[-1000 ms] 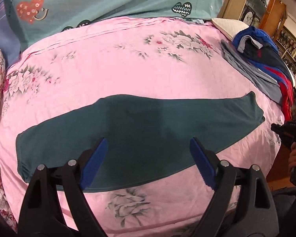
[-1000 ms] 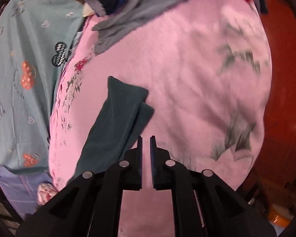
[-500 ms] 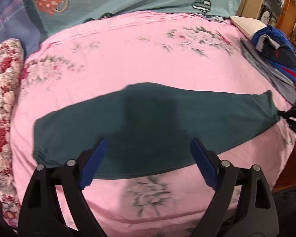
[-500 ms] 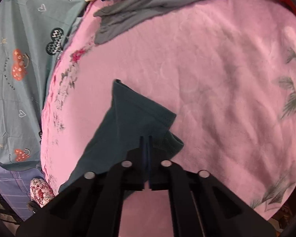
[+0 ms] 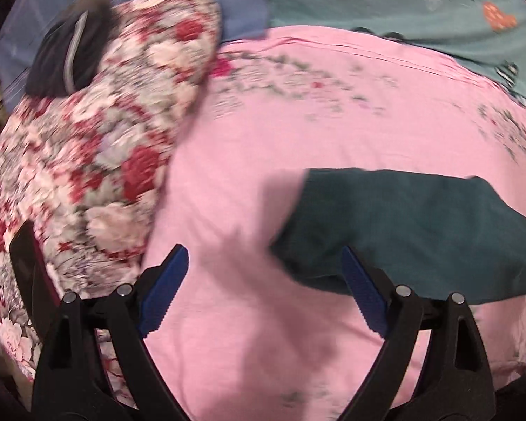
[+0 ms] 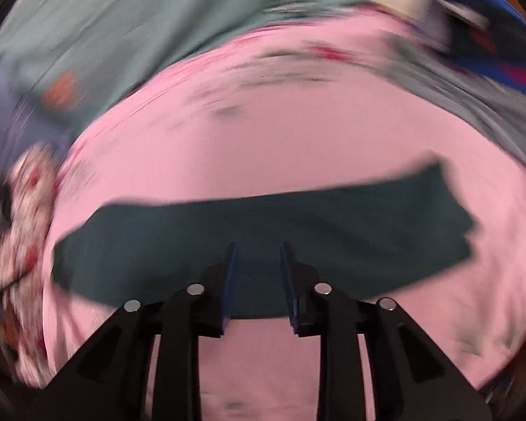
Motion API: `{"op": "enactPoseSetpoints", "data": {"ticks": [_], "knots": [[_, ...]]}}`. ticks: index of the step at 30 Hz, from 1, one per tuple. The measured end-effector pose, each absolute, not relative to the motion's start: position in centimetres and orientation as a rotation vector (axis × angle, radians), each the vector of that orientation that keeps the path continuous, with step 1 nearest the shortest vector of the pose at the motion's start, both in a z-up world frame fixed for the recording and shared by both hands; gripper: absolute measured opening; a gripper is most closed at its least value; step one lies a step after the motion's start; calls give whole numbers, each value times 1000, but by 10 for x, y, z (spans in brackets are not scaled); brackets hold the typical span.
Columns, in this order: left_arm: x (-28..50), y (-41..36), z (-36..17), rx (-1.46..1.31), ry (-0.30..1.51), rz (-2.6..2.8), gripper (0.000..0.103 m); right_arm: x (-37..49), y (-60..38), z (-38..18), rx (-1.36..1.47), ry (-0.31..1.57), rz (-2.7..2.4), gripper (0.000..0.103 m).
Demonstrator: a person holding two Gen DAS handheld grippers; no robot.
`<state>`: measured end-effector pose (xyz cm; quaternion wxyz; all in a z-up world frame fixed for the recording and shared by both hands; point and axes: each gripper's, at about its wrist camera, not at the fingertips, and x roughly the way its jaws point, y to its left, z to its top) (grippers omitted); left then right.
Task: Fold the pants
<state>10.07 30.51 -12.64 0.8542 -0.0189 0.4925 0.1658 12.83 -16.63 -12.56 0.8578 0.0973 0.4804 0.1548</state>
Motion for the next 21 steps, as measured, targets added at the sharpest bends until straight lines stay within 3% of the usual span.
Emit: {"op": "enactPoseSetpoints", "data": {"ticks": [3,9,18,19,21], "knots": [[83,344,-131,-137,1020,349,88,118,-37,-114,1,930,619,36],[71,367,-150,-217,1013,249,82,93,158,-120,-350,780,955,36],[67,386,-167,-301,1003,159,82,112,248,-179,-592,837,946,36],[66,390,-169,-313,1005,158,82,113,253,-183,-622,825,929,34],[63,399,-173,-344,1010,159,82,119,261,-188,-615,854,918,8]]}}
